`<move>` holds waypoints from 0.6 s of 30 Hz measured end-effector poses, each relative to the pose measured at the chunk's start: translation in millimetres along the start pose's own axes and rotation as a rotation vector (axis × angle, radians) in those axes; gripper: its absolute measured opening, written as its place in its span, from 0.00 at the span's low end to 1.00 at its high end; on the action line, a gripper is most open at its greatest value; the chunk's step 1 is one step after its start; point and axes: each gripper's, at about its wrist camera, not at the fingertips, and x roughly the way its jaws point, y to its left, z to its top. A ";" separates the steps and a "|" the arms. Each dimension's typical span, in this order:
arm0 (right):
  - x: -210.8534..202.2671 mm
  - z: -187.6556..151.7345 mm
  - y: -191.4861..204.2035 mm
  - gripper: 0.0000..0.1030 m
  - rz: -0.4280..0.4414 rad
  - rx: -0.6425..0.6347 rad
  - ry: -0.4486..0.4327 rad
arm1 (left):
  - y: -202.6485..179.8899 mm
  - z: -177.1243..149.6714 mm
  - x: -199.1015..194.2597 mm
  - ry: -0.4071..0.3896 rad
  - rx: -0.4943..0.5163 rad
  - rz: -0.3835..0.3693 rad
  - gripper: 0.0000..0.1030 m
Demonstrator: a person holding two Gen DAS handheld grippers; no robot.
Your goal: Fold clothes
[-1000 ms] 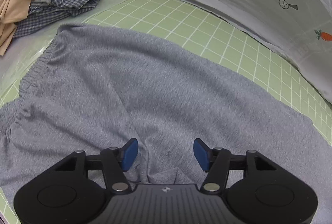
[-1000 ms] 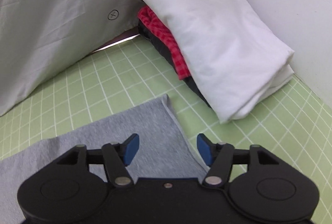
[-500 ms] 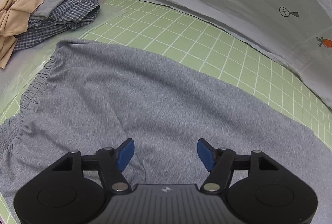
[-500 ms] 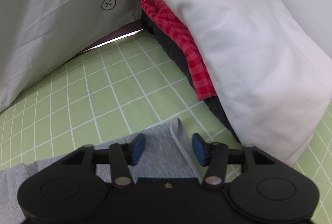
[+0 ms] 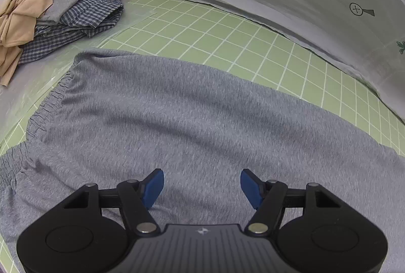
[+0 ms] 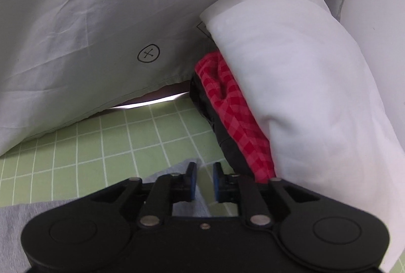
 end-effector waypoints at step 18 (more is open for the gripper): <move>-67.9 -120.6 -53.3 0.47 -0.129 0.286 0.129 | -21.4 -14.2 -4.2 0.027 0.062 -0.075 0.71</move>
